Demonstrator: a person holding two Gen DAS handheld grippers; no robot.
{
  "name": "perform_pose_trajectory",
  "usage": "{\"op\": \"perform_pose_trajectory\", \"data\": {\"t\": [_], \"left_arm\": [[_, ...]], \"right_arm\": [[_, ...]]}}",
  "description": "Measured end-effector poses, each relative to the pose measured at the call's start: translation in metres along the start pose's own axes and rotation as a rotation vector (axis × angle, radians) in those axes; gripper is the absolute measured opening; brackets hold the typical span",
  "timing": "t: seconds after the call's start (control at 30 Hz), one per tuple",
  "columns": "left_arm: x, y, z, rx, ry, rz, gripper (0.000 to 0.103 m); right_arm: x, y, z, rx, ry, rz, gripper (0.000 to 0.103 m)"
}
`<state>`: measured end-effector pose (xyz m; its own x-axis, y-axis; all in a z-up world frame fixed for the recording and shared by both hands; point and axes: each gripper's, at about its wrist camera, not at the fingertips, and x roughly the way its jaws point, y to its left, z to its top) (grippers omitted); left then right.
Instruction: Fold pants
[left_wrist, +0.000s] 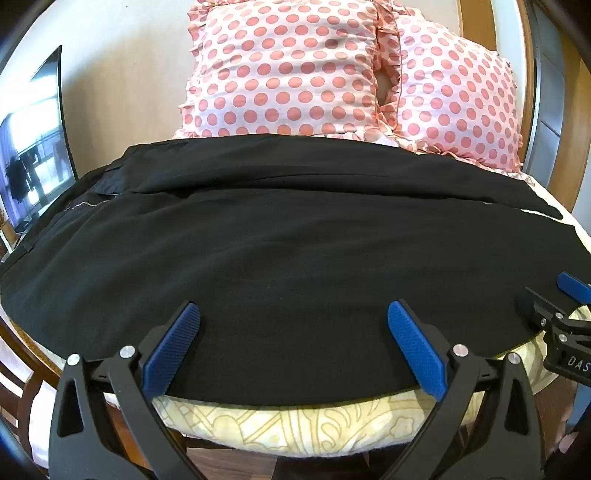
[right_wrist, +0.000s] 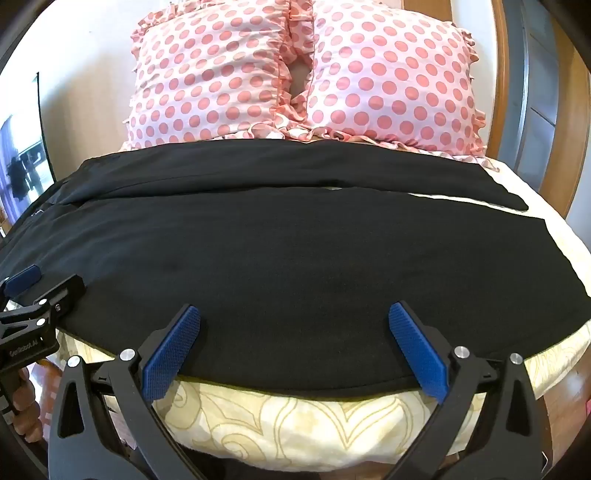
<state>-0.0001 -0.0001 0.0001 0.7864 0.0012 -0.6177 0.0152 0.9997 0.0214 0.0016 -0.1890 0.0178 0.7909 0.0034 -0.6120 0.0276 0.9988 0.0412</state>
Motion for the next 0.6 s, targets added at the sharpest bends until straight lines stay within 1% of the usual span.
{"op": "perform_pose_trajectory", "data": {"t": [0.6], "left_arm": [[-0.0012,-0.0008,-0.0011,-0.001,-0.007,-0.004,0.101]], "right_arm": [[0.0005,0.0006,0.0,0.001,0.002,-0.001,0.102]]}}
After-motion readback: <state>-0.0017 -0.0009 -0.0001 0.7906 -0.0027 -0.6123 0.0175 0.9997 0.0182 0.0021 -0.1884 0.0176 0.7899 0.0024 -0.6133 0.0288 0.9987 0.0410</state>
